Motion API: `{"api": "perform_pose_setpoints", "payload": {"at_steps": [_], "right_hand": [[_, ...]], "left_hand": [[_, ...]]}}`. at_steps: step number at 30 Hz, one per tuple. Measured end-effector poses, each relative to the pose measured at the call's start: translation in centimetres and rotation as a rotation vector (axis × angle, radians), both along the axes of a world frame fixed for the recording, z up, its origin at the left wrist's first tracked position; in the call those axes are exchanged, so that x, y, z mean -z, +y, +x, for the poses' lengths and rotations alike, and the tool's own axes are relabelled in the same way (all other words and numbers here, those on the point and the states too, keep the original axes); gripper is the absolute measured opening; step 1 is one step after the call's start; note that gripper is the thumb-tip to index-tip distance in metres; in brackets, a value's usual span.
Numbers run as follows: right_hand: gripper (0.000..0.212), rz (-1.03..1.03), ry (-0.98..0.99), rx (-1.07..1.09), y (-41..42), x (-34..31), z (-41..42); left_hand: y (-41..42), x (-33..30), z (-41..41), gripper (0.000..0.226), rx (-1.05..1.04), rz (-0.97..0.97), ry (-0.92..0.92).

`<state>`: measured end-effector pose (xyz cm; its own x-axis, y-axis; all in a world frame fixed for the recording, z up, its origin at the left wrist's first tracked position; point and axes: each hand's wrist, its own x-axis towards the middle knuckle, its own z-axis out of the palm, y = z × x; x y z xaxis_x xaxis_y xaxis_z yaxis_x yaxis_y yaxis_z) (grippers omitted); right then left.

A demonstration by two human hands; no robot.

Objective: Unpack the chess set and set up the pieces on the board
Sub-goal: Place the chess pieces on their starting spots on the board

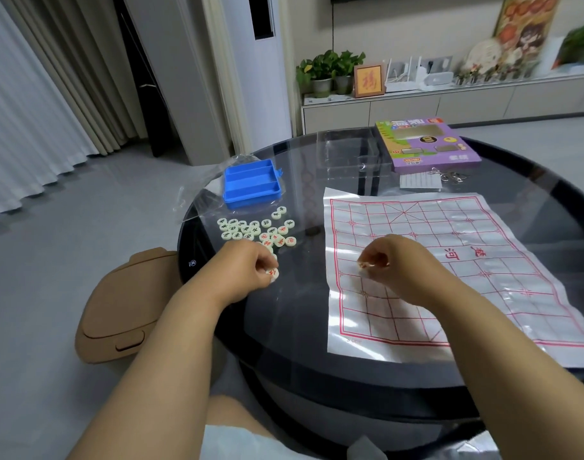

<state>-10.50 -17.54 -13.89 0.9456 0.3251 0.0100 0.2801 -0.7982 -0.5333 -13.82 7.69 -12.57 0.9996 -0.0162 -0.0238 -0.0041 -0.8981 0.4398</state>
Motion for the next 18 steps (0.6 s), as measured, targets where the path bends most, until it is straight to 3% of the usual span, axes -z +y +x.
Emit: {"api": "perform_pose_setpoints", "payload": {"at_steps": [4, 9, 18], "right_hand": [[0.019, -0.087, 0.068, 0.073, -4.3, -0.4, -0.3], [0.018, -0.137, 0.095, 0.106, -6.7, 0.6, -0.7], [0.018, -0.002, 0.061, 0.038, -6.5, 1.6, -1.4]], "left_hand": [[-4.5, -1.9, 0.4, 0.012, 0.132, -0.1, -0.08], [-12.1, -1.6, 1.3, 0.026, 0.339, -0.134, -0.047], [-14.6, 1.7, 0.6, 0.026, 0.305, -0.105, 0.06]]}}
